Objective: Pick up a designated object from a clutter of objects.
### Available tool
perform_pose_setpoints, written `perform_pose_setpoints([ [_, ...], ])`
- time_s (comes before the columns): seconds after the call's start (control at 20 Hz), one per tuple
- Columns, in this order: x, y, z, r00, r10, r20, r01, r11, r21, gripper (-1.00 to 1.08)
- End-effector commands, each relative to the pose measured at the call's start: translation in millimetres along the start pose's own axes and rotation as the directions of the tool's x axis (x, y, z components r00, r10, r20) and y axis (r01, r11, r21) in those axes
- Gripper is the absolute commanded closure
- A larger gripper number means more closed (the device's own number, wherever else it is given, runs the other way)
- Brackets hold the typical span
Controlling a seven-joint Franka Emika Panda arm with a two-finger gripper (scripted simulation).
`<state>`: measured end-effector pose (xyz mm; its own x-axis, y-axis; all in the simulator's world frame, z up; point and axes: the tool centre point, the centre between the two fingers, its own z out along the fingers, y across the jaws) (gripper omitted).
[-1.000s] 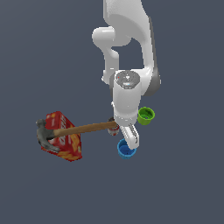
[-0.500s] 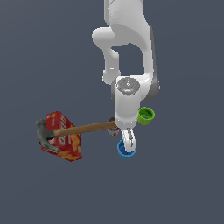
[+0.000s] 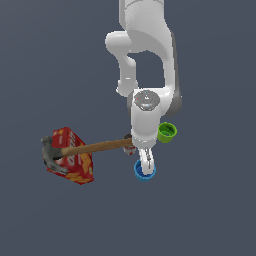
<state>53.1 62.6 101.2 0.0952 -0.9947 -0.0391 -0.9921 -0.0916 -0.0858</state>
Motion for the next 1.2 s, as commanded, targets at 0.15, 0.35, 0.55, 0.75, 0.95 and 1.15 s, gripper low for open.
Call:
perform_pose_setpoints([
  [0.15, 0, 0, 14, 1.0, 0.002, 0.0, -0.002, 1.0, 0.0, -0.2],
  [0.35, 0, 1, 27, 1.0, 0.004, 0.0, -0.004, 1.0, 0.0, -0.2],
  [0.55, 0, 1, 29, 1.0, 0.004, 0.0, -0.004, 1.0, 0.0, 1.08],
  [0.75, 0, 1, 29, 1.0, 0.004, 0.0, -0.004, 1.0, 0.0, 1.08],
  [0.95, 0, 1, 29, 1.0, 0.004, 0.0, -0.004, 1.0, 0.0, 1.08],
  [1.15, 0, -1, 26, 1.0, 0.005, 0.0, -0.005, 1.0, 0.005, 1.08],
])
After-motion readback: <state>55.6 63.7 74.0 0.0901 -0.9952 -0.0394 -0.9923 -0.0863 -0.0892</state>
